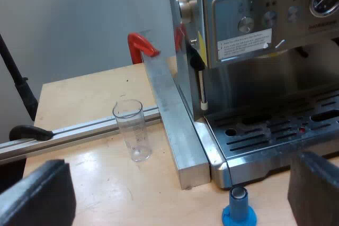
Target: Grind coffee beans and then tamp
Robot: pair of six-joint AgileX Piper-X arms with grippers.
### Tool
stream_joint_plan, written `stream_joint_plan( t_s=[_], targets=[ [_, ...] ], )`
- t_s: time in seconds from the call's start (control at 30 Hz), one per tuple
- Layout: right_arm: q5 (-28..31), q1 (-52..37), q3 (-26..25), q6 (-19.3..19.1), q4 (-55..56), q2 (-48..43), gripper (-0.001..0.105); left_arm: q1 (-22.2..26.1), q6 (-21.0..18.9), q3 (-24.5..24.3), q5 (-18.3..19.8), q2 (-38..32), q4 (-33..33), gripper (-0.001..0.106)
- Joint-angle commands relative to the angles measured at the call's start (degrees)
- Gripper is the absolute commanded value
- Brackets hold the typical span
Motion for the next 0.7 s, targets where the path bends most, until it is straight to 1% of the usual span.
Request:
stream_joint_plan(
  t_s=[0.03,0.07,0.23,0.3,0.37,0.47,0.57,0.7],
  targets=[
    [-1.4,-0.4,-0.7,1.2,-0.1,-4.0,0.061,0.1,0.0,-0.1,-0.7,-6.5,0.2,0.083],
    [-1.5,-0.3,-0.8,1.2,0.2,-4.0,0.061,0.1,0.0,-0.1,-0.7,-7.3,0.2,0.083],
    [-8.6,-0.3,-0.1,0.2,-0.3,-3.9,0.061,0.1,0.4,-0.5,-0.7,-8.2,4.0,0.083],
    [-9.2,-0.3,0.4,0.2,-0.3,-3.9,0.061,0.1,0.9,0.0,-0.7,-8.2,5.6,0.083],
    [-9.2,-0.3,1.2,0.2,-0.6,-3.9,0.061,0.1,1.0,1.0,-0.7,-8.2,5.1,0.083],
    [-9.2,-0.3,3.3,0.2,-1.3,-3.9,0.061,0.1,0.8,2.2,-0.7,-8.1,2.9,0.083],
    [-9.2,-0.3,6.0,1.1,-2.3,-3.9,0.061,0.1,0.8,4.5,-1.0,-8.0,-0.9,0.083],
    [-9.2,-0.3,9.7,1.1,-5.4,-3.8,0.061,0.1,-0.5,8.6,-2.8,-8.0,-7.5,0.083]
  ],
)
